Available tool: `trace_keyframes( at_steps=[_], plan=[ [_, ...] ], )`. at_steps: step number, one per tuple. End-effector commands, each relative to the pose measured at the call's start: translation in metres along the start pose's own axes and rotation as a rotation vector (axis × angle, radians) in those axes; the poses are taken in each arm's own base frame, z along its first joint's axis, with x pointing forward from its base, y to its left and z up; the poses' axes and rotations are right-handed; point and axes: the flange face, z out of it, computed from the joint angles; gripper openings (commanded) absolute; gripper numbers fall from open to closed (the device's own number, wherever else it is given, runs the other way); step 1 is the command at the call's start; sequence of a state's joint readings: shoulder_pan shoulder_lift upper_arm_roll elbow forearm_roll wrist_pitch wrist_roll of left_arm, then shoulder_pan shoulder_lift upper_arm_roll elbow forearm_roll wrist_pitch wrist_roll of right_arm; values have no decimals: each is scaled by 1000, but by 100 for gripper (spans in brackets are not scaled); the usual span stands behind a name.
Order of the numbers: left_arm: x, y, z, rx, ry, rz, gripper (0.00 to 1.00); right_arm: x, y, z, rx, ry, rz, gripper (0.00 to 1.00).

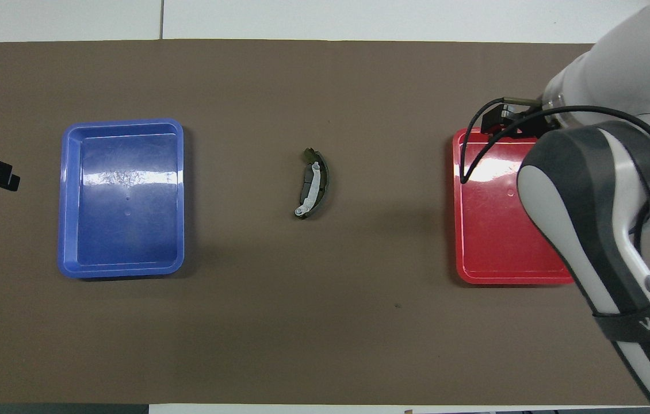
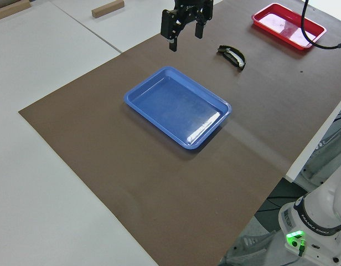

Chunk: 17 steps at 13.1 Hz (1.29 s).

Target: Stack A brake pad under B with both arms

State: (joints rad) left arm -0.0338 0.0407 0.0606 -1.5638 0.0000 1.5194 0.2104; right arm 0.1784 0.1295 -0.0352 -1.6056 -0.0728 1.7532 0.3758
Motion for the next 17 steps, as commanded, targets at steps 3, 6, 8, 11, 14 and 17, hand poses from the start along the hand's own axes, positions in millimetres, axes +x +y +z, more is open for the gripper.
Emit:
trace_keyframes(
  at_steps=[3, 6, 8, 11, 14, 17],
  plan=[
    [-3, -1, 1, 14, -13, 3, 100, -21, 78, -24, 29, -39, -50, 100],
    [-3, -1, 1, 14, -13, 3, 100, -34, 113, -37, 47, -99, -43, 100],
    [-3, -1, 1, 14, -13, 3, 100, -39, 111, -55, 42, -93, -49, 100],
    [-3, -1, 1, 14, -13, 3, 100, -38, 107, -73, 39, -87, -78, 100],
    [-3, -1, 1, 14, -13, 3, 100, -32, 104, -79, 46, -80, -90, 100],
    [-3, -1, 1, 14, -13, 3, 100, -34, 104, -81, 44, -80, -200, 100]
  ],
)
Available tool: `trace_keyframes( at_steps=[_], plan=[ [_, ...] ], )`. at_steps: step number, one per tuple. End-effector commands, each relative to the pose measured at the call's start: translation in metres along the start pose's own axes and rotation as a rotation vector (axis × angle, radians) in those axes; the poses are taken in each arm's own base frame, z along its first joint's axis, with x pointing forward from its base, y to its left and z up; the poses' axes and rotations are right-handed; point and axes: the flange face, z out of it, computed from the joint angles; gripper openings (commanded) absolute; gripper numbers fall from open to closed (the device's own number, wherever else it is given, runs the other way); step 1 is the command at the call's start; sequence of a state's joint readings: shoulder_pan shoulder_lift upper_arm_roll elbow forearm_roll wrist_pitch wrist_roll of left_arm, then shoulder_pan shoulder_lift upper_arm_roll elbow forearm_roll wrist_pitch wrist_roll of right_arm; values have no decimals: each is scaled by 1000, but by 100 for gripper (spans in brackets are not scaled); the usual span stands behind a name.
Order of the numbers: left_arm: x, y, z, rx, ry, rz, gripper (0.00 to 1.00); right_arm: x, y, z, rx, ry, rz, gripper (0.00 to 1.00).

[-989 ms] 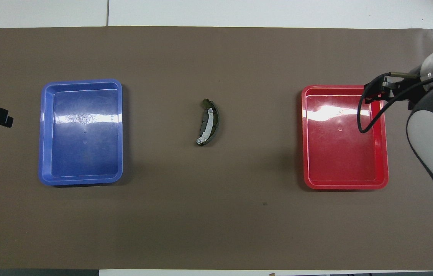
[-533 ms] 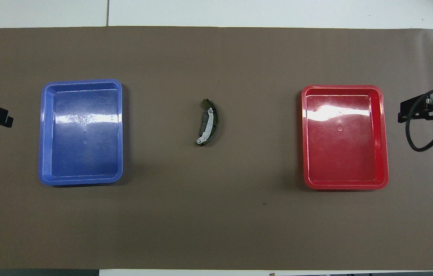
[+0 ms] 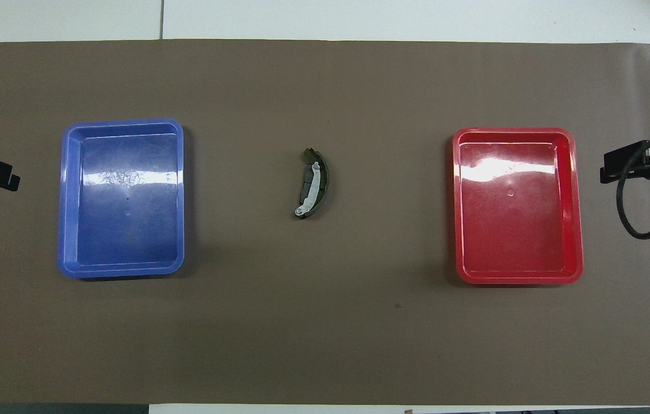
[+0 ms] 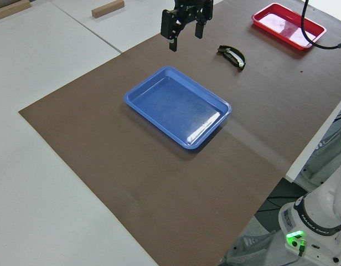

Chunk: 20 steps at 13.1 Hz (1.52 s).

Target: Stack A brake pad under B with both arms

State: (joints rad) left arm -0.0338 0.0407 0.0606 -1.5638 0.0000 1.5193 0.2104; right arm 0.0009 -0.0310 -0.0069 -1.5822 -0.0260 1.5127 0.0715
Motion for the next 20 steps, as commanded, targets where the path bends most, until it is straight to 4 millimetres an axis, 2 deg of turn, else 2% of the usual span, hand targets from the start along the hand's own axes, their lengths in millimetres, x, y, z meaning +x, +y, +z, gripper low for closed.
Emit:
trace_keyframes(
  at_steps=[1, 4, 20],
  plan=[
    [-3, -1, 1, 14, -13, 3, 100, 3, 0, -5, 9, -2, -61, 100],
    [-2, 0, 1, 14, -13, 4, 100, -2, -1, 2, 13, -14, -42, 100],
    [-3, -1, 1, 14, -13, 3, 100, -4, -5, 5, 13, -17, -43, 100]
  ],
)
